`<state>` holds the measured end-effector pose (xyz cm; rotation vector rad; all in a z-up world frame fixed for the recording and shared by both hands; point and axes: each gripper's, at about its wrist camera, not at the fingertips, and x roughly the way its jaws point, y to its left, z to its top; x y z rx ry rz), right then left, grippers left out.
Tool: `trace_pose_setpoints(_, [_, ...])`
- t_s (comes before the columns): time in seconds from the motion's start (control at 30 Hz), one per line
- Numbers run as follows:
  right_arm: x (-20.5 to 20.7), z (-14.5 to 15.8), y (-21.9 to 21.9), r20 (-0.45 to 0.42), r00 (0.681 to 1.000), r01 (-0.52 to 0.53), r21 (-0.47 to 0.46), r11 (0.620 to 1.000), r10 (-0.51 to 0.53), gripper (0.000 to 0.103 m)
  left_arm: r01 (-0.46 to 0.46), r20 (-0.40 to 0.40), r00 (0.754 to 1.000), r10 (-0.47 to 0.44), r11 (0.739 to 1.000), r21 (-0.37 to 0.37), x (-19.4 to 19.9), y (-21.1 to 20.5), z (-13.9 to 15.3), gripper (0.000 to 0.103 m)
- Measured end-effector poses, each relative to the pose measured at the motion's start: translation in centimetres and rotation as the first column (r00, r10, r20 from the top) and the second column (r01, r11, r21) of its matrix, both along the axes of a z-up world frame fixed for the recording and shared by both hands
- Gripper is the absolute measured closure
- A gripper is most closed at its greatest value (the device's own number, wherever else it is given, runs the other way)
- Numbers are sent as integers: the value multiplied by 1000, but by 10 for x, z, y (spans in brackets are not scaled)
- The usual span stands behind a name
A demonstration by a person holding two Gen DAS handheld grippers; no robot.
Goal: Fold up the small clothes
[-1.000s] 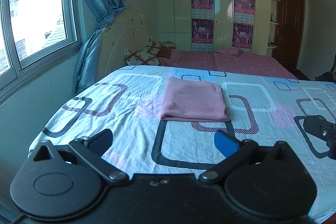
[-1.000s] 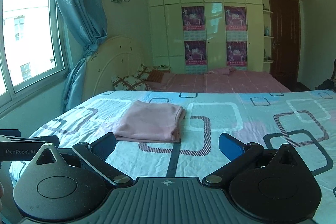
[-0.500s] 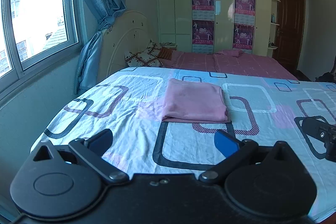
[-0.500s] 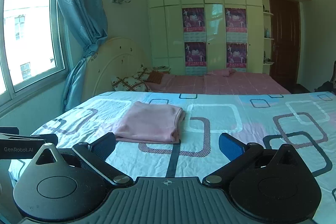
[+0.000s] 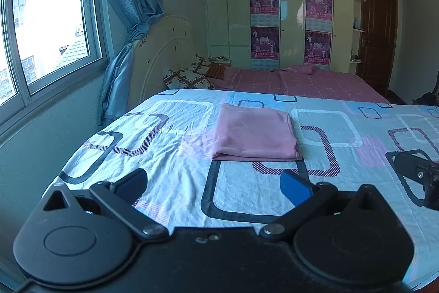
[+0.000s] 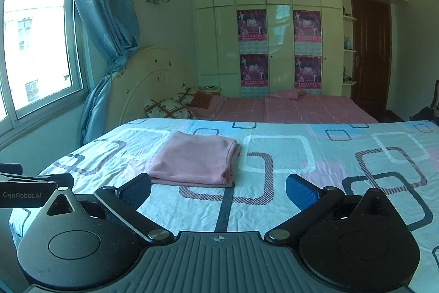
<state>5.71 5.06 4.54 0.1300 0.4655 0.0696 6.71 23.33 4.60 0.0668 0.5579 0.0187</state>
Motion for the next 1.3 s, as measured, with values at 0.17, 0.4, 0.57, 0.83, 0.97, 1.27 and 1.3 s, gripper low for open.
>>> trace_pose_setpoints(0.17, [1,-1,2,-3,1000,-2,-3,1000,2,0,-1,-2,1000,1,1000,2,0,2,1,1])
trace_pose_setpoints(0.4, [3,0,7,-1,1000,-9,-7,1000,9,0,-3,-2,1000,3,1000,3,2,4,1,1])
trace_pose_setpoints(0.57, [4,0,8,-1,1000,-9,-6,1000,9,0,-2,0,1000,2,1000,3,2,4,1,1])
trace_pose_setpoints(0.83, [7,0,8,-4,1000,-10,-2,1000,10,0,-4,-1,1000,4,1000,3,1,3,1,1])
trace_pose_setpoints(0.97, [7,-1,8,-5,1000,-12,-2,1000,12,0,-2,-5,1000,2,1000,2,3,4,0,1])
trace_pose_setpoints(1.27, [12,-4,8,-18,1000,-11,4,1000,11,0,1,-11,1000,-1,1000,5,5,4,-1,1])
trace_pose_setpoints(1.3, [13,-4,7,-19,1000,-11,5,1000,11,0,2,-13,1000,-2,1000,4,6,4,-2,1])
